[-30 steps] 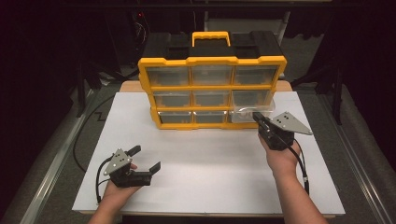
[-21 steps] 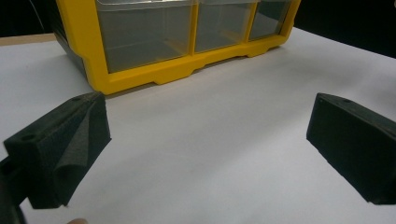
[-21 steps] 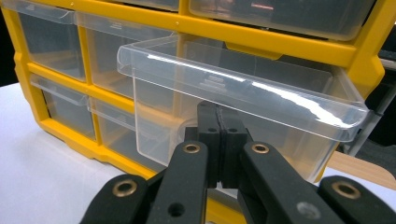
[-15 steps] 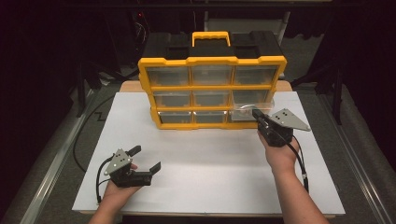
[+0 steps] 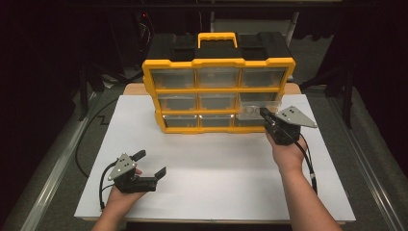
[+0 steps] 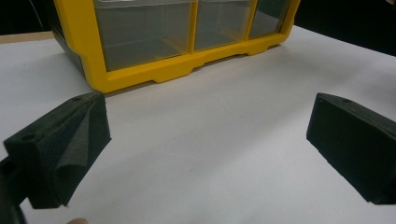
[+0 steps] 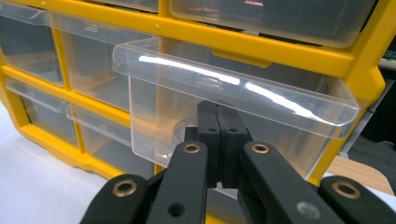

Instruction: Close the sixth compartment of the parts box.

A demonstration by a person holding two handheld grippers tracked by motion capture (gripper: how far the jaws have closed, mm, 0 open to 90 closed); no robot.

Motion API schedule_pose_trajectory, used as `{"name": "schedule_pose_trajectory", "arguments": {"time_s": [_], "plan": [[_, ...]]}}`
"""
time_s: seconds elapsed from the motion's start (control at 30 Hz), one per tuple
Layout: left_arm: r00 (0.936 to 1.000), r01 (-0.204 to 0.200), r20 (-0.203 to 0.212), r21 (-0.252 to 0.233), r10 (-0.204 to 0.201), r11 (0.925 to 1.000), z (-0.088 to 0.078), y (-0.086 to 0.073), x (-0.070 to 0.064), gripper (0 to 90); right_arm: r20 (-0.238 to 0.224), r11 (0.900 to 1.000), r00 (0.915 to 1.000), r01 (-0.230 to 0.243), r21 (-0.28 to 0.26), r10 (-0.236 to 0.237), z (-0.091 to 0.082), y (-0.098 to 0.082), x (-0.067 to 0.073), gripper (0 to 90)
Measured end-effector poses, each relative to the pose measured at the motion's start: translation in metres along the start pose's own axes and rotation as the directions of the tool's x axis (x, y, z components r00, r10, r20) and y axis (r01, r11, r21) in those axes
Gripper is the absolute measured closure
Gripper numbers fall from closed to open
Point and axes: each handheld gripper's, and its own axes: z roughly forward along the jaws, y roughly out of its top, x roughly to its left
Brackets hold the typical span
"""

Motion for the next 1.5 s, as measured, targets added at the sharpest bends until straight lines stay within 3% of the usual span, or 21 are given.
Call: {"name": "schedule_pose_trajectory", "arguments": {"time_s": [0.87, 1.03, 1.23, 1.5], "plan": [[0.9999, 0.014, 0.005, -0.004, -0.014, 0.9999, 0.0, 0.0, 0.002, 0.8, 0.056, 0.999, 0.9984, -0.004, 0.048, 0.002, 0.035, 0.01, -0.013, 90.0], [0.9998, 0.017, 0.007, -0.005, -0.017, 0.9998, 0.0, -0.001, 0.002, 0.9, 0.05, 0.999, 0.9988, 0.002, 0.047, -0.004, 0.039, 0.012, -0.012, 90.0], [0.9999, 0.015, 0.007, -0.005, -0.015, 0.9999, 0.0, -0.001, 0.003, 0.8, 0.043, 0.998, 0.9991, 0.0, 0.061, -0.003, 0.034, 0.011, -0.009, 90.0], [0.9999, 0.015, 0.008, -0.004, -0.015, 0.9999, 0.002, -0.001, 0.002, 0.9, 0.006, 0.999, 1.0, -0.004, 0.043, 0.004, 0.01, 0.003, -0.002, 90.0]]}}
